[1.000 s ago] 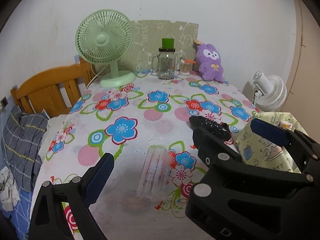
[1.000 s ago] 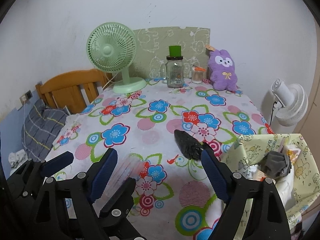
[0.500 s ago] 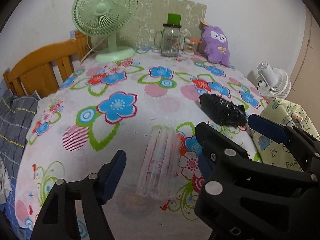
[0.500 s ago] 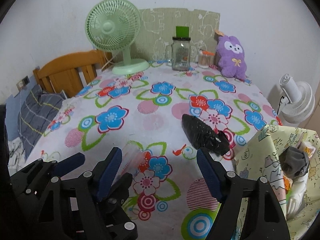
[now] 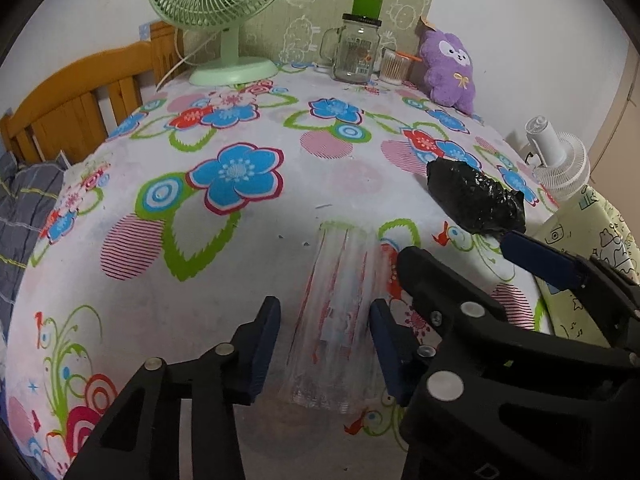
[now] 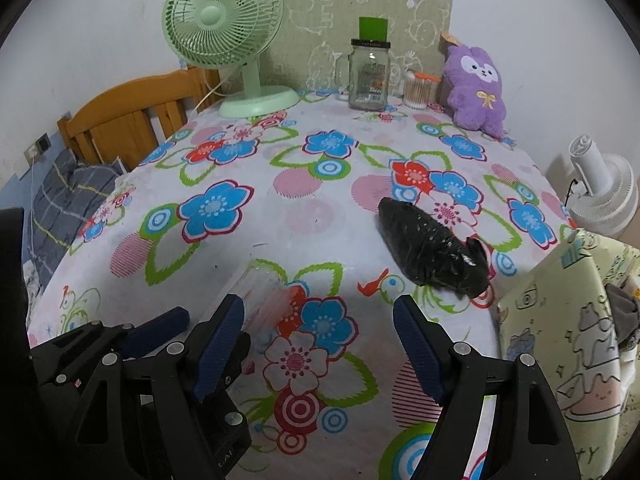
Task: Organize soft objects
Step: 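Grasp the clear straw pack with the left tool while the right approaches the black bundle, then grasp the black plastic-wrapped bundle with the right tool and lift it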
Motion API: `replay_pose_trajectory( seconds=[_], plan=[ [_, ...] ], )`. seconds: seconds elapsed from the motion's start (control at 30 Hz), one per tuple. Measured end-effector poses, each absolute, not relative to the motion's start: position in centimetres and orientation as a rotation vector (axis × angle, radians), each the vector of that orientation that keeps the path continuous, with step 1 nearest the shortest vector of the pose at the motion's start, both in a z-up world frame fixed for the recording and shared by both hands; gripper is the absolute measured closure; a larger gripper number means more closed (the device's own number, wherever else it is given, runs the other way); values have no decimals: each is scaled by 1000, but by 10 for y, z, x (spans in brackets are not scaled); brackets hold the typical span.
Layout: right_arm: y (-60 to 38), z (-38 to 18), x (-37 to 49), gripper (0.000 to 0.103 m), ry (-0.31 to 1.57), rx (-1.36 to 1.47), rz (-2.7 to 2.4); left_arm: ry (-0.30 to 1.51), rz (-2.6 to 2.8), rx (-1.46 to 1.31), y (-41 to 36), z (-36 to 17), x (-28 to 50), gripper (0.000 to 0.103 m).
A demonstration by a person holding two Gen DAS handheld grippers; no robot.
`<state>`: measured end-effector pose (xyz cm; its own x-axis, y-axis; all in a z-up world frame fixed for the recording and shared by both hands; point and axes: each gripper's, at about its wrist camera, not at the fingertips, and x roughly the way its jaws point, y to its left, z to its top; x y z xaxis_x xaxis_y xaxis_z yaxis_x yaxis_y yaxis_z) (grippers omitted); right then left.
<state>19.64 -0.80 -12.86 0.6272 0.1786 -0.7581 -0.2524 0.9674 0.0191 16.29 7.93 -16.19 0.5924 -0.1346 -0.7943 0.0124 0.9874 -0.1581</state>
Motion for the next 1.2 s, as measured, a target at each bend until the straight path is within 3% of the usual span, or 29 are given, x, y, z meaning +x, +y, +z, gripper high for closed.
replay_pose_trajectory(
  seconds=[0.3,1.2],
  plan=[
    [-9,-131,201,23,859,-95,240,922,-117,-134,73,-159,165,75],
    [-38,-115,237,23,776,35,78,880,-81,-71,53,-139,208,78]
  ],
)
